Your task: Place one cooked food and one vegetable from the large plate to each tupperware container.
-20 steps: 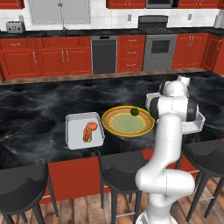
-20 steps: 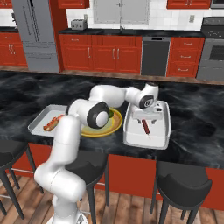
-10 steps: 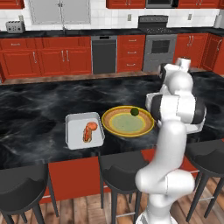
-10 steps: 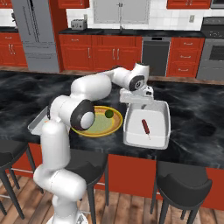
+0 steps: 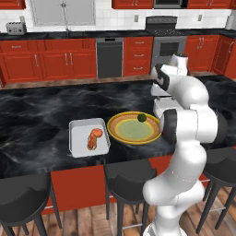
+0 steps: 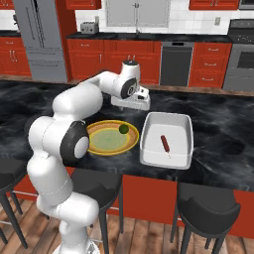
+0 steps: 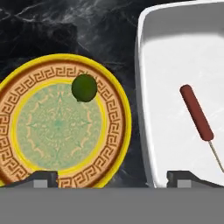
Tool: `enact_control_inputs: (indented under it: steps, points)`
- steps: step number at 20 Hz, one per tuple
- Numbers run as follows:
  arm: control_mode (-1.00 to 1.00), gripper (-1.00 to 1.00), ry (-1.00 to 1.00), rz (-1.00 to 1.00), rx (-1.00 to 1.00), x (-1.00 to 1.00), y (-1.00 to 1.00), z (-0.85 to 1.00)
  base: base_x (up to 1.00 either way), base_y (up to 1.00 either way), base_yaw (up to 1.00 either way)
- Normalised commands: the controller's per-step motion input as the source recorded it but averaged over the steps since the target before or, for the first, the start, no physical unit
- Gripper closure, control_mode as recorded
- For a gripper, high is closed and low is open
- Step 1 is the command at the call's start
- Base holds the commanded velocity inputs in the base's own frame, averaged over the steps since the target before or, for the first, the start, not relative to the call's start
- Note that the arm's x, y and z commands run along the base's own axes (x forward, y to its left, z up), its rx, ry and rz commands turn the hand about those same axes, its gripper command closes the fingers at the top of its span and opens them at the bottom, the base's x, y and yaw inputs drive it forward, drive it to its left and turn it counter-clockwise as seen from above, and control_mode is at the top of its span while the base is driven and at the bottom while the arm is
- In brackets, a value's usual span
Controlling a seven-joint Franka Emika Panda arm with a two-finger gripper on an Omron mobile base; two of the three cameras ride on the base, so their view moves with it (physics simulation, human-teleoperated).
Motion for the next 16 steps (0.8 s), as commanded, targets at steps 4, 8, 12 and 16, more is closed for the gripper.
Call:
enact_control_inputs:
  steps: [4, 8, 12, 16]
  points:
    - [-1.0, -1.0, -0.35, -0.25, -0.18, 0.71, 0.79, -0.36, 0.0, 0.0, 0.0]
    - [-1.0, -1.0, -0.03, -0.15, -0.09, 0.47, 0.62, -0.07, 0.0, 0.0, 0.0]
    - [-1.0, -1.0, 0.08, -0.04, 0.05, 0.19, 0.2, 0.0, 0.0, 0.0, 0.0]
    - [-1.0, -1.0, 0.05, 0.0, -0.01, 0.42, 0.0, -0.47, 0.0, 0.0, 0.0]
